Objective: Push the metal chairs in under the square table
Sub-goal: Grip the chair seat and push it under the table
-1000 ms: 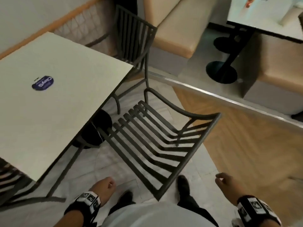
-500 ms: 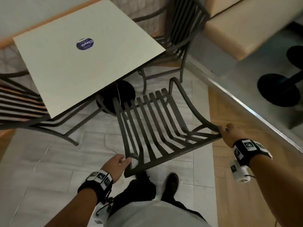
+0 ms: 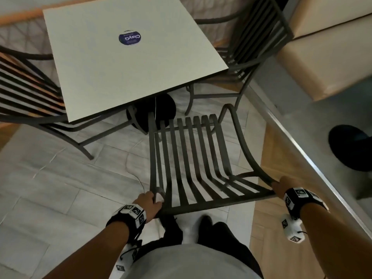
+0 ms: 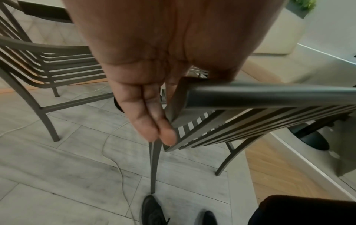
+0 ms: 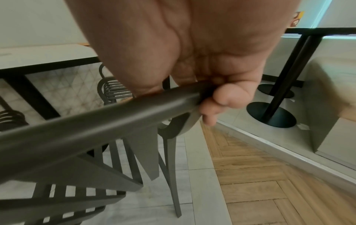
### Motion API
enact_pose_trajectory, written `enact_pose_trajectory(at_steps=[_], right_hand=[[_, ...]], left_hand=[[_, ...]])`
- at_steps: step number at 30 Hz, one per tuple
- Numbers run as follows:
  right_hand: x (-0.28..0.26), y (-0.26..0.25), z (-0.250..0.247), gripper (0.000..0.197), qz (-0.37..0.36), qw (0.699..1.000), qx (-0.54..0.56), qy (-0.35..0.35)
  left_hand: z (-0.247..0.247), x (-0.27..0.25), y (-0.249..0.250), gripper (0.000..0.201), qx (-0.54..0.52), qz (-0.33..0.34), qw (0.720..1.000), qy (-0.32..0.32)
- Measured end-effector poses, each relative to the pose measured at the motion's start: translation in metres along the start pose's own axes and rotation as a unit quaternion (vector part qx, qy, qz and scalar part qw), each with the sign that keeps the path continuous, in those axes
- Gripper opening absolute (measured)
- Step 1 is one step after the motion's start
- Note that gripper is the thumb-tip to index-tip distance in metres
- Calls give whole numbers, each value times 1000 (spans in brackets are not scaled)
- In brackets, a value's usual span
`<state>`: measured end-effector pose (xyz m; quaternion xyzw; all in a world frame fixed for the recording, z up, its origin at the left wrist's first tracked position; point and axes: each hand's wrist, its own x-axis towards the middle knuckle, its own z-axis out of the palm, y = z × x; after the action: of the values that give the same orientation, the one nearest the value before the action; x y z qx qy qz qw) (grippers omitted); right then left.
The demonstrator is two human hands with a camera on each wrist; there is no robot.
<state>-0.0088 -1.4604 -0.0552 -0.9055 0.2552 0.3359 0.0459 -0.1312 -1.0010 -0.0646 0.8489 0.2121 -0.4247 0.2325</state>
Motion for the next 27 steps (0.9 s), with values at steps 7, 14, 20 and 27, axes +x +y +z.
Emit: enact_pose_trajectory(at_steps=[7, 14, 20, 27], right_hand=[[25, 10, -13, 60, -100, 989, -45, -100], [37, 14, -32, 22, -191, 968, -35, -158], [83, 19, -48, 14, -231, 960, -70, -142], [121, -3, -69, 18, -256, 958, -80, -101]], left_hand=[[10, -6, 19, 40, -136, -108, 985, -2], [24, -29, 43, 36, -189, -147, 971, 12], [62, -43, 67, 38, -235, -162, 958, -1], [83, -48, 88, 27, -241, -190, 952, -15]])
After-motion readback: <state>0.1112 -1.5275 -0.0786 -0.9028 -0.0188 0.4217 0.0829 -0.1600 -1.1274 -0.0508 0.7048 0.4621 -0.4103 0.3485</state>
